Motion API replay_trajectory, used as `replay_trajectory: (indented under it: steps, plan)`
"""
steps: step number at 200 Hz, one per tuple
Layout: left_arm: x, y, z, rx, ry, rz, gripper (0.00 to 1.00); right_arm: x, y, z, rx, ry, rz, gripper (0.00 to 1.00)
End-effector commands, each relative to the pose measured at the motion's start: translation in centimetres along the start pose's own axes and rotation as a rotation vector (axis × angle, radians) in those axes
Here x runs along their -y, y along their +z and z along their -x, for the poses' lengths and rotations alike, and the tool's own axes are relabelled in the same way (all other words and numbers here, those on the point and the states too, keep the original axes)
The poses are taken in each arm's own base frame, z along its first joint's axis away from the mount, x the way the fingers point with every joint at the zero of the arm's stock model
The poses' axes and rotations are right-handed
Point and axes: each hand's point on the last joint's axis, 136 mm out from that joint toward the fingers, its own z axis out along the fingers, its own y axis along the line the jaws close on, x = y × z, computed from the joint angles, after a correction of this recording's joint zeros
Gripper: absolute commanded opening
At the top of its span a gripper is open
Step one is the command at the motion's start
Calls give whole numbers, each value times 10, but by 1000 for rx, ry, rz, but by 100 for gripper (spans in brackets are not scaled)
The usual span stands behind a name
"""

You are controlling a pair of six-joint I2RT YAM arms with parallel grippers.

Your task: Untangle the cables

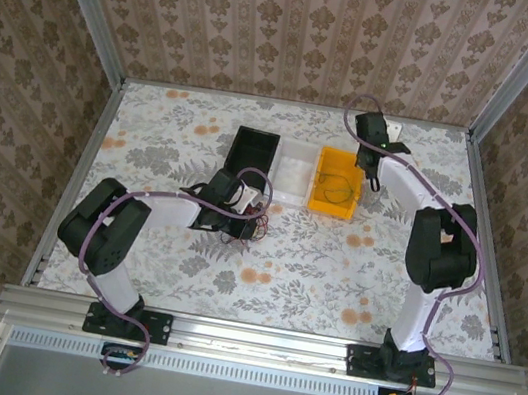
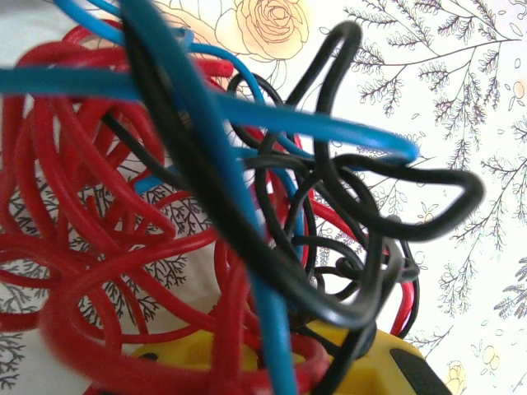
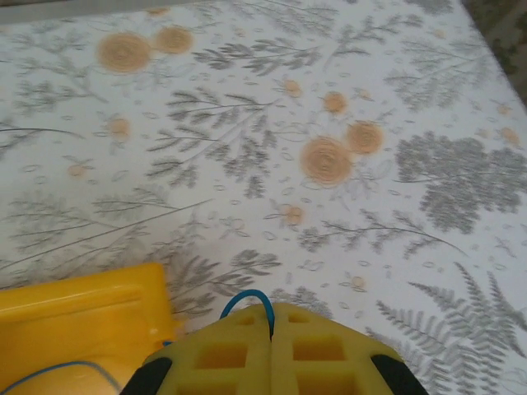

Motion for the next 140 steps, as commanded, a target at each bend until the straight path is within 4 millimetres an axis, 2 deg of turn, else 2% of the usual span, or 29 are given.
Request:
replay_trajectory:
  steps: [1, 31, 52, 71, 115, 140]
  plan:
    - [-3, 4, -4, -28, -2, 21, 0, -39, -22, 10, 54, 3, 200, 0]
    - [-4, 4, -4, -23, -4, 26, 0, -66, -45, 30, 105, 51, 350, 0]
    - [-4, 4, -5, -26, -5, 25, 0, -81, -46, 33, 82, 61, 409, 0]
    - [-4, 5, -5, -28, -6, 26, 0, -88, -34, 24, 33, 63, 407, 0]
    - [-5, 3, -6, -24, -11, 34, 0, -97, -1, -14, -108, 98, 405, 1]
    - [-5, 3, -6, -24, -10, 34, 0, -93, 12, -28, -160, 134, 386, 1]
